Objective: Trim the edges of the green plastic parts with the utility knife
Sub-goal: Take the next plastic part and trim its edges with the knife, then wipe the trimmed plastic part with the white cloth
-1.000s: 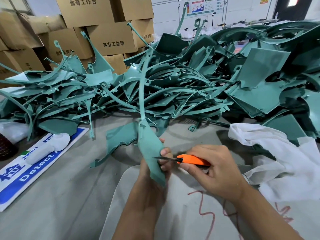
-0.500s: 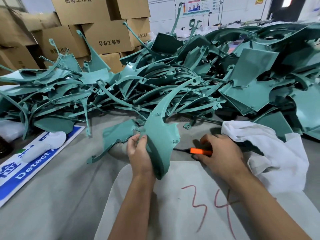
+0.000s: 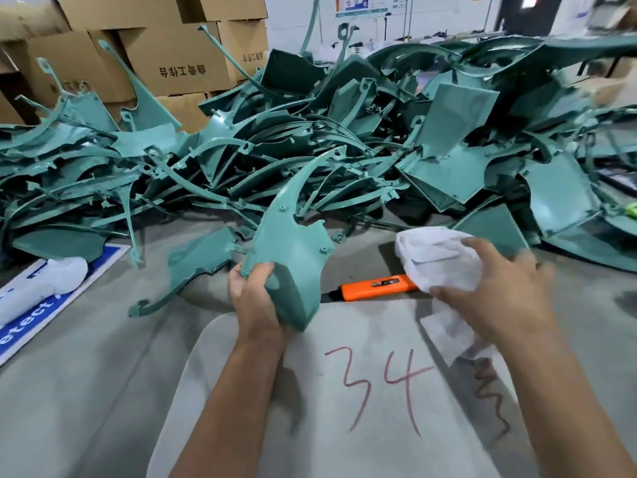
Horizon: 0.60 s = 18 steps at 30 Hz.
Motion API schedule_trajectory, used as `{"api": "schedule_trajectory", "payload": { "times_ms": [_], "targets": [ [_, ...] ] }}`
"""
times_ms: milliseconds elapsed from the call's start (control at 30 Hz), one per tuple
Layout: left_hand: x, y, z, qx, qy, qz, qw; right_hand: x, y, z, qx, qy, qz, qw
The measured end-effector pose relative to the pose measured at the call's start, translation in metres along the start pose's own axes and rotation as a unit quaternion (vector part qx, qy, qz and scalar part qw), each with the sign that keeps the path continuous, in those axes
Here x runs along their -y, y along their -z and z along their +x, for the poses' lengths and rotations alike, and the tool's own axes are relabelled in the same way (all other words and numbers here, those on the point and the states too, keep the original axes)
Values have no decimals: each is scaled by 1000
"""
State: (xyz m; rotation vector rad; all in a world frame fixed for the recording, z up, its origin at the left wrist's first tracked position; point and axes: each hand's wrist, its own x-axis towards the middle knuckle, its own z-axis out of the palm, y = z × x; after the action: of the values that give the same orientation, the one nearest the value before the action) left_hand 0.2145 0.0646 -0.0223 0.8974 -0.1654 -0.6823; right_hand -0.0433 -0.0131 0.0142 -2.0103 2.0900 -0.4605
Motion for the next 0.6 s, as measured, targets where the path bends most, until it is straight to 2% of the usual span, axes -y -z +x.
{"api": "schedule_trajectory", "payload": {
  "times_ms": [133, 233, 300, 400, 467, 500, 533, 567, 600],
  "targets": [
    [-4, 3, -4, 35, 8, 1, 999, 4, -28, -12, 21, 125, 91, 988],
    [-5, 5, -3, 65, 10, 10, 998, 11, -26, -11, -87, 154, 143, 974],
    [-5, 4, -2, 90, 15, 5, 996, 26, -15, -8, -118, 184, 128, 967],
    [0, 3, -1, 114, 4, -5, 993, 58, -1, -11, -52, 260, 95, 960],
    [4, 1, 0, 107, -11, 4, 994, 79, 0, -16, 27, 280, 171, 944],
    [6, 0, 0, 99, -23, 19, 995, 87, -3, -19, 77, 271, 246, 927],
    [7, -1, 0, 88, -37, 40, 995, 94, -7, -24, 136, 252, 345, 894],
    [7, -2, -1, 71, -55, 63, 994, 99, -11, -29, 210, 220, 459, 835],
    [7, -1, -1, 52, -73, 80, 993, 100, -18, -31, 287, 173, 569, 751]
  ]
}}
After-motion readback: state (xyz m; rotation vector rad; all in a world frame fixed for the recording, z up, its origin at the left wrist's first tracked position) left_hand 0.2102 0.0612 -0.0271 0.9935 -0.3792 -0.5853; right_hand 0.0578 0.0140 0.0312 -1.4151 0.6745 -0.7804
